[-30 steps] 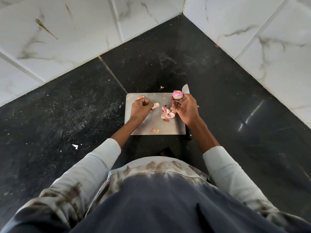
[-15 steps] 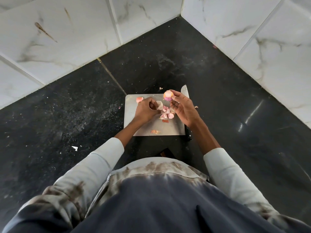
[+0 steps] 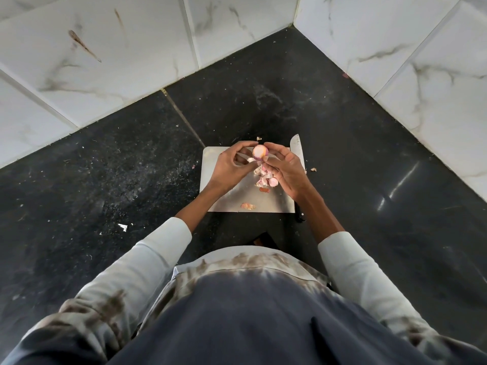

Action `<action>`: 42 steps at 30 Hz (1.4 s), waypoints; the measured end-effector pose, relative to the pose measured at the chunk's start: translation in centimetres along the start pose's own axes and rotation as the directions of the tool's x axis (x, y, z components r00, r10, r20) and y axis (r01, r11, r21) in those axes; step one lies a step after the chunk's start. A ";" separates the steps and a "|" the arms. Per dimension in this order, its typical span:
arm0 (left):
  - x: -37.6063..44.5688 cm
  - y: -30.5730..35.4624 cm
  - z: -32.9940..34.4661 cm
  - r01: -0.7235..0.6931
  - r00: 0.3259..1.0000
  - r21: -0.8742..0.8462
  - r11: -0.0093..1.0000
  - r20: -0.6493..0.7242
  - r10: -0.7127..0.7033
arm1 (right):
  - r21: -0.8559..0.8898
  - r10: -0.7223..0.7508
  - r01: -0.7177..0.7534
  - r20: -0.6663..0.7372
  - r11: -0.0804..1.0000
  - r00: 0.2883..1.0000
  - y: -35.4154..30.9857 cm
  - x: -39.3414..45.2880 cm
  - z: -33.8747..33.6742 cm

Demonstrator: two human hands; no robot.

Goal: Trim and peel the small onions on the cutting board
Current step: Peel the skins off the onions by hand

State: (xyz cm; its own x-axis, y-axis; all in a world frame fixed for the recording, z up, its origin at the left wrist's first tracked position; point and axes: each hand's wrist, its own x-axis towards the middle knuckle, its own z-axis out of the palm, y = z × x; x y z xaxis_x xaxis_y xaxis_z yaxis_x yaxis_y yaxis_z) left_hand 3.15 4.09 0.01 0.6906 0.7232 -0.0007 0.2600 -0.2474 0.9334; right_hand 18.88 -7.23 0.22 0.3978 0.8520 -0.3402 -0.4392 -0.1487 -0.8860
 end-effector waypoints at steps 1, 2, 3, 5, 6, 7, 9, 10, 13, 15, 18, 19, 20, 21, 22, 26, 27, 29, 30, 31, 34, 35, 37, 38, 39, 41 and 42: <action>-0.1 0.3 0.1 -0.017 1.000 0.022 1.000 -0.011 0.017 | -0.053 -0.012 0.011 -0.013 0.999 1.000 0.0 0.0 0.0; -0.1 0.5 0.1 -0.029 0.999 0.050 0.998 -0.021 0.030 | -0.115 -0.032 0.029 -0.028 0.993 0.999 0.1 0.0 0.1; -0.1 0.6 0.2 -0.040 0.999 0.081 0.996 -0.031 0.042 | -0.174 -0.056 0.048 -0.042 0.984 0.998 0.0 0.0 0.1; -0.2 0.7 0.4 -0.052 0.997 0.131 0.990 -0.043 0.058 | -0.257 -0.101 0.081 -0.066 0.963 0.993 -0.1 -0.1 0.2; -0.2 0.8 0.4 -0.060 0.997 0.154 0.986 -0.044 0.067 | -0.284 -0.116 0.091 -0.074 0.954 0.990 -0.3 -0.1 0.3; -0.2 0.8 0.4 -0.071 0.996 0.172 0.983 -0.041 0.079 | -0.307 -0.127 0.097 -0.080 0.947 0.989 -0.4 -0.1 0.3; -0.3 0.8 0.4 -0.095 0.994 0.191 0.977 -0.041 0.104 | -0.345 -0.144 0.107 -0.085 0.932 0.986 -0.5 0.0 0.4; -0.4 0.8 0.4 -0.094 0.993 0.196 0.976 -0.048 0.106 | -0.366 -0.152 0.110 -0.089 0.924 0.984 -0.5 0.0 0.5; -0.6 1.0 0.3 -0.078 0.993 0.181 0.980 -0.070 0.092 | -0.414 -0.168 0.117 -0.089 0.903 0.982 -0.4 0.2 0.6; -0.7 0.9 0.3 -0.076 0.994 0.173 0.982 -0.068 0.089 | -0.440 -0.172 0.113 -0.096 0.891 0.980 -0.3 0.4 0.8; -0.6 0.6 0.3 -0.057 0.995 0.175 0.983 -0.070 0.070 | -0.452 -0.178 0.118 -0.093 0.884 0.980 -0.2 0.6 0.9; -0.6 0.5 0.3 -0.048 0.995 0.186 0.981 -0.079 0.064 | -0.461 -0.185 0.124 -0.090 0.879 0.979 -0.2 0.6 1.0; -0.6 0.3 0.2 -0.046 0.994 0.197 0.979 -0.089 0.064 | -0.473 -0.192 0.129 -0.087 0.872 0.977 -0.2 0.6 1.1; -0.6 0.3 0.2 -0.046 0.993 0.201 0.979 -0.096 0.066 | -0.482 -0.196 0.133 -0.084 0.866 0.977 -0.1 0.7 1.2; -0.7 0.3 0.2 -0.046 0.993 0.199 0.979 -0.102 0.067 | -0.491 -0.197 0.132 -0.082 0.861 0.977 0.0 0.7 1.2; -0.7 0.2 0.1 -0.039 0.993 0.188 0.981 -0.098 0.059 | -0.531 -0.210 0.133 -0.087 0.837 0.974 0.3 1.1 1.1; -0.7 0.1 0.0 -0.036 0.994 0.193 0.981 -0.093 0.055 | -0.542 -0.217 0.141 -0.079 0.829 0.973 0.3 1.2 1.1; -0.6 0.0 0.0 -0.025 0.995 0.203 0.979 -0.089 0.044 | -0.553 -0.225 0.156 -0.058 0.818 0.973 0.4 1.3 1.0; -0.5 -0.1 0.0 -0.015 0.995 0.207 0.978 -0.093 0.035 | -0.558 -0.226 0.161 -0.050 0.814 0.973 0.4 1.3 1.0; -0.5 -0.1 0.0 -0.001 0.995 0.212 0.977 -0.102 0.023 | -0.563 -0.226 0.163 -0.043 0.810 0.973 0.4 1.3 1.0; -0.4 -0.1 -0.1 0.007 0.991 0.230 0.973 -0.129 0.023 | -0.573 -0.231 0.171 -0.033 0.802 0.972 0.3 1.4 0.8; -0.4 0.0 -0.1 -0.004 0.991 0.234 0.972 -0.132 0.036 | -0.571 -0.231 0.170 -0.035 0.803 0.972 0.2 1.5 0.7; -0.5 0.1 -0.1 -0.030 0.989 0.241 0.970 -0.130 0.063 | -0.578 -0.243 0.173 -0.045 0.798 0.969 0.1 1.5 0.8; -0.5 0.1 -0.1 -0.039 0.989 0.249 0.968 -0.129 0.072 | -0.593 -0.259 0.180 -0.050 0.785 0.964 0.0 1.5 0.8; -0.5 0.2 -0.1 -0.044 0.989 0.258 0.965 -0.128 0.079 | -0.611 -0.278 0.187 -0.055 0.769 0.959 0.0 1.5 0.9; -0.5 0.2 0.0 -0.051 0.988 0.274 0.960 -0.127 0.088 | -0.644 -0.313 0.203 -0.059 0.737 0.948 0.2 1.7 0.9; -0.6 0.2 0.0 -0.054 0.988 0.277 0.959 -0.124 0.091 | -0.658 -0.329 0.210 -0.061 0.723 0.942 0.4 1.7 0.8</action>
State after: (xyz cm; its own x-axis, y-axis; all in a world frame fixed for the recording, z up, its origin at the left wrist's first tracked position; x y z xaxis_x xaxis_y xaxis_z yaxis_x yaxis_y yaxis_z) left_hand 2.81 3.64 0.19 0.6221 0.7722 0.1292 0.3995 -0.4550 0.7959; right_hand 18.76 -5.40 -0.42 0.5683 0.8214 -0.0484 0.2957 -0.2587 -0.9196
